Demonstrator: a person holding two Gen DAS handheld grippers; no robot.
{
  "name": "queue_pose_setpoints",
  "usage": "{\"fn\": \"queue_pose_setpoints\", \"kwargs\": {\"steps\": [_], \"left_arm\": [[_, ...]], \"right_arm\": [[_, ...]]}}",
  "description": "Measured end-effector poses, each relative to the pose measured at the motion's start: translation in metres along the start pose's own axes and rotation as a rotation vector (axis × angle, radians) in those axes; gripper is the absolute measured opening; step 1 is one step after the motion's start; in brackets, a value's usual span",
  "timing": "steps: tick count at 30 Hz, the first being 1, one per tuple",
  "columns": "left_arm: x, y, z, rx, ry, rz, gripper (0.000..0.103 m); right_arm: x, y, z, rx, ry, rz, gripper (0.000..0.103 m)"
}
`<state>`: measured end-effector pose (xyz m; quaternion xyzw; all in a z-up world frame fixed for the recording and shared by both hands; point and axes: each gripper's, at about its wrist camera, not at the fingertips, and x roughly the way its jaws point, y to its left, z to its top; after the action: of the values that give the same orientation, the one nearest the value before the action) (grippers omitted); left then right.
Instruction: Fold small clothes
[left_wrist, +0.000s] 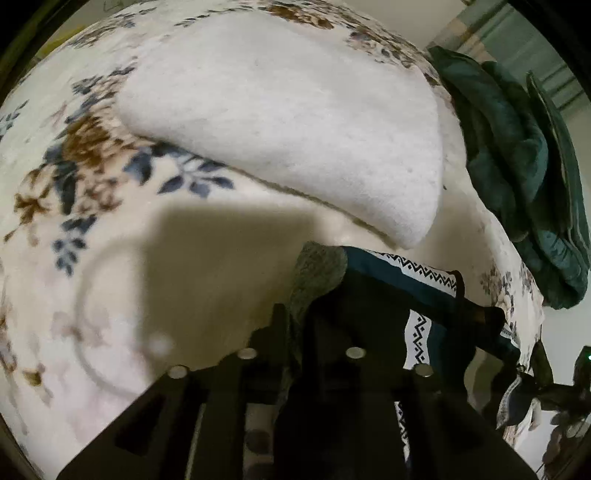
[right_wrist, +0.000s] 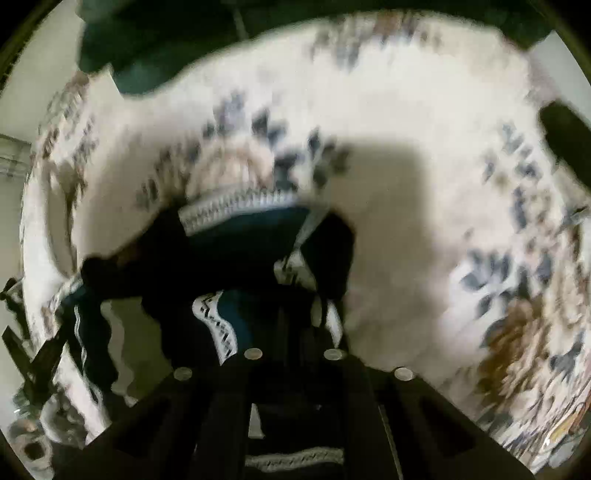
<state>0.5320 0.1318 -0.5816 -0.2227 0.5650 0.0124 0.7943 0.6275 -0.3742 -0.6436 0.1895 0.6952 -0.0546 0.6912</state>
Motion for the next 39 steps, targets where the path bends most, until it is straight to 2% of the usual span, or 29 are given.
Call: {"fn": "queue_pose_setpoints", "kwargs": {"steps": [1, 2, 3, 4, 7, 10, 12, 15, 17, 19, 20, 21, 22, 23, 25, 27, 28, 30, 32, 34, 36, 37, 38, 39], "left_arm": [[-0.008, -0.001, -0.001, 0.002, -0.008, 0.019, 0.038], [-0.014, -0.002, -0.002, 0.006, -0.020, 0.017, 0.044], [-0.025, -0.004, -0.003, 0.012, -0.046, 0.012, 0.055], [-0.039, -0.006, -0.005, 0.018, -0.076, 0.011, 0.064], [-0.078, -0.014, -0.015, 0.034, -0.156, 0.009, 0.065], [-0.115, -0.030, -0.036, 0.063, -0.228, 0.041, 0.065], [-0.132, -0.042, -0.056, 0.071, -0.260, 0.082, 0.065], [-0.144, -0.059, -0.098, 0.063, -0.301, 0.160, 0.065], [-0.138, -0.070, -0.129, 0.059, -0.293, 0.230, 0.065], [-0.129, -0.082, -0.167, 0.041, -0.244, 0.293, 0.065], [-0.126, -0.087, -0.182, 0.031, -0.233, 0.316, 0.065], [-0.124, -0.093, -0.202, 0.019, -0.223, 0.340, 0.065], [-0.122, -0.101, -0.223, 0.003, -0.209, 0.372, 0.065], [-0.118, -0.110, -0.244, -0.011, -0.191, 0.399, 0.065], [-0.116, -0.122, -0.276, -0.036, -0.162, 0.431, 0.065], [-0.115, -0.131, -0.306, -0.064, -0.130, 0.435, 0.065], [-0.114, -0.137, -0.322, -0.081, -0.115, 0.438, 0.065], [-0.113, -0.146, -0.344, -0.096, -0.091, 0.428, 0.065], [-0.111, -0.153, -0.359, -0.101, -0.073, 0.434, 0.065], [-0.112, -0.161, -0.372, -0.114, -0.051, 0.416, 0.065], [-0.117, -0.174, -0.387, -0.098, -0.045, 0.404, 0.065], [-0.120, -0.181, -0.395, -0.092, -0.039, 0.401, 0.065], [-0.123, -0.189, -0.405, -0.089, -0.026, 0.389, 0.065], [-0.123, -0.195, -0.413, -0.088, -0.016, 0.374, 0.065]], "right_arm": [[-0.005, -0.005, -0.002, 0.021, -0.017, 0.019, 0.038], [-0.010, -0.009, -0.004, 0.035, -0.027, 0.028, 0.060], [-0.019, -0.016, -0.008, 0.058, -0.040, 0.053, 0.072], [-0.027, -0.022, -0.013, 0.076, -0.046, 0.084, 0.073], [-0.053, -0.044, -0.031, 0.128, -0.042, 0.161, 0.073], [-0.061, -0.063, -0.029, 0.144, -0.025, 0.204, 0.073], [-0.057, -0.075, -0.009, 0.135, -0.026, 0.238, 0.073], [-0.026, -0.080, 0.030, 0.098, 0.038, 0.311, 0.073], [0.003, -0.075, 0.058, 0.060, 0.105, 0.363, 0.073], [0.029, -0.068, 0.080, 0.028, 0.159, 0.398, 0.073], [0.041, -0.065, 0.087, 0.011, 0.187, 0.419, 0.072], [0.050, -0.062, 0.091, -0.004, 0.206, 0.433, 0.062], [0.063, -0.058, 0.096, -0.035, 0.243, 0.437, 0.047], [0.071, -0.053, 0.096, -0.072, 0.270, 0.429, 0.005], [0.068, -0.045, 0.099, -0.167, 0.247, 0.358, 0.007], [0.052, -0.048, 0.109, -0.214, 0.151, 0.310, 0.006], [0.046, -0.058, 0.123, -0.192, 0.118, 0.301, 0.006], [0.058, -0.067, 0.137, -0.153, 0.168, 0.294, 0.006], [0.073, -0.060, 0.138, -0.199, 0.215, 0.271, 0.007], [0.079, -0.056, 0.140, -0.205, 0.278, 0.284, 0.013], [0.072, -0.062, 0.140, -0.199, 0.301, 0.317, 0.038], [0.062, -0.069, 0.140, -0.197, 0.303, 0.338, 0.047], [0.053, -0.076, 0.139, -0.199, 0.303, 0.344, 0.061], [0.043, -0.084, 0.137, -0.206, 0.297, 0.354, 0.063]]}}
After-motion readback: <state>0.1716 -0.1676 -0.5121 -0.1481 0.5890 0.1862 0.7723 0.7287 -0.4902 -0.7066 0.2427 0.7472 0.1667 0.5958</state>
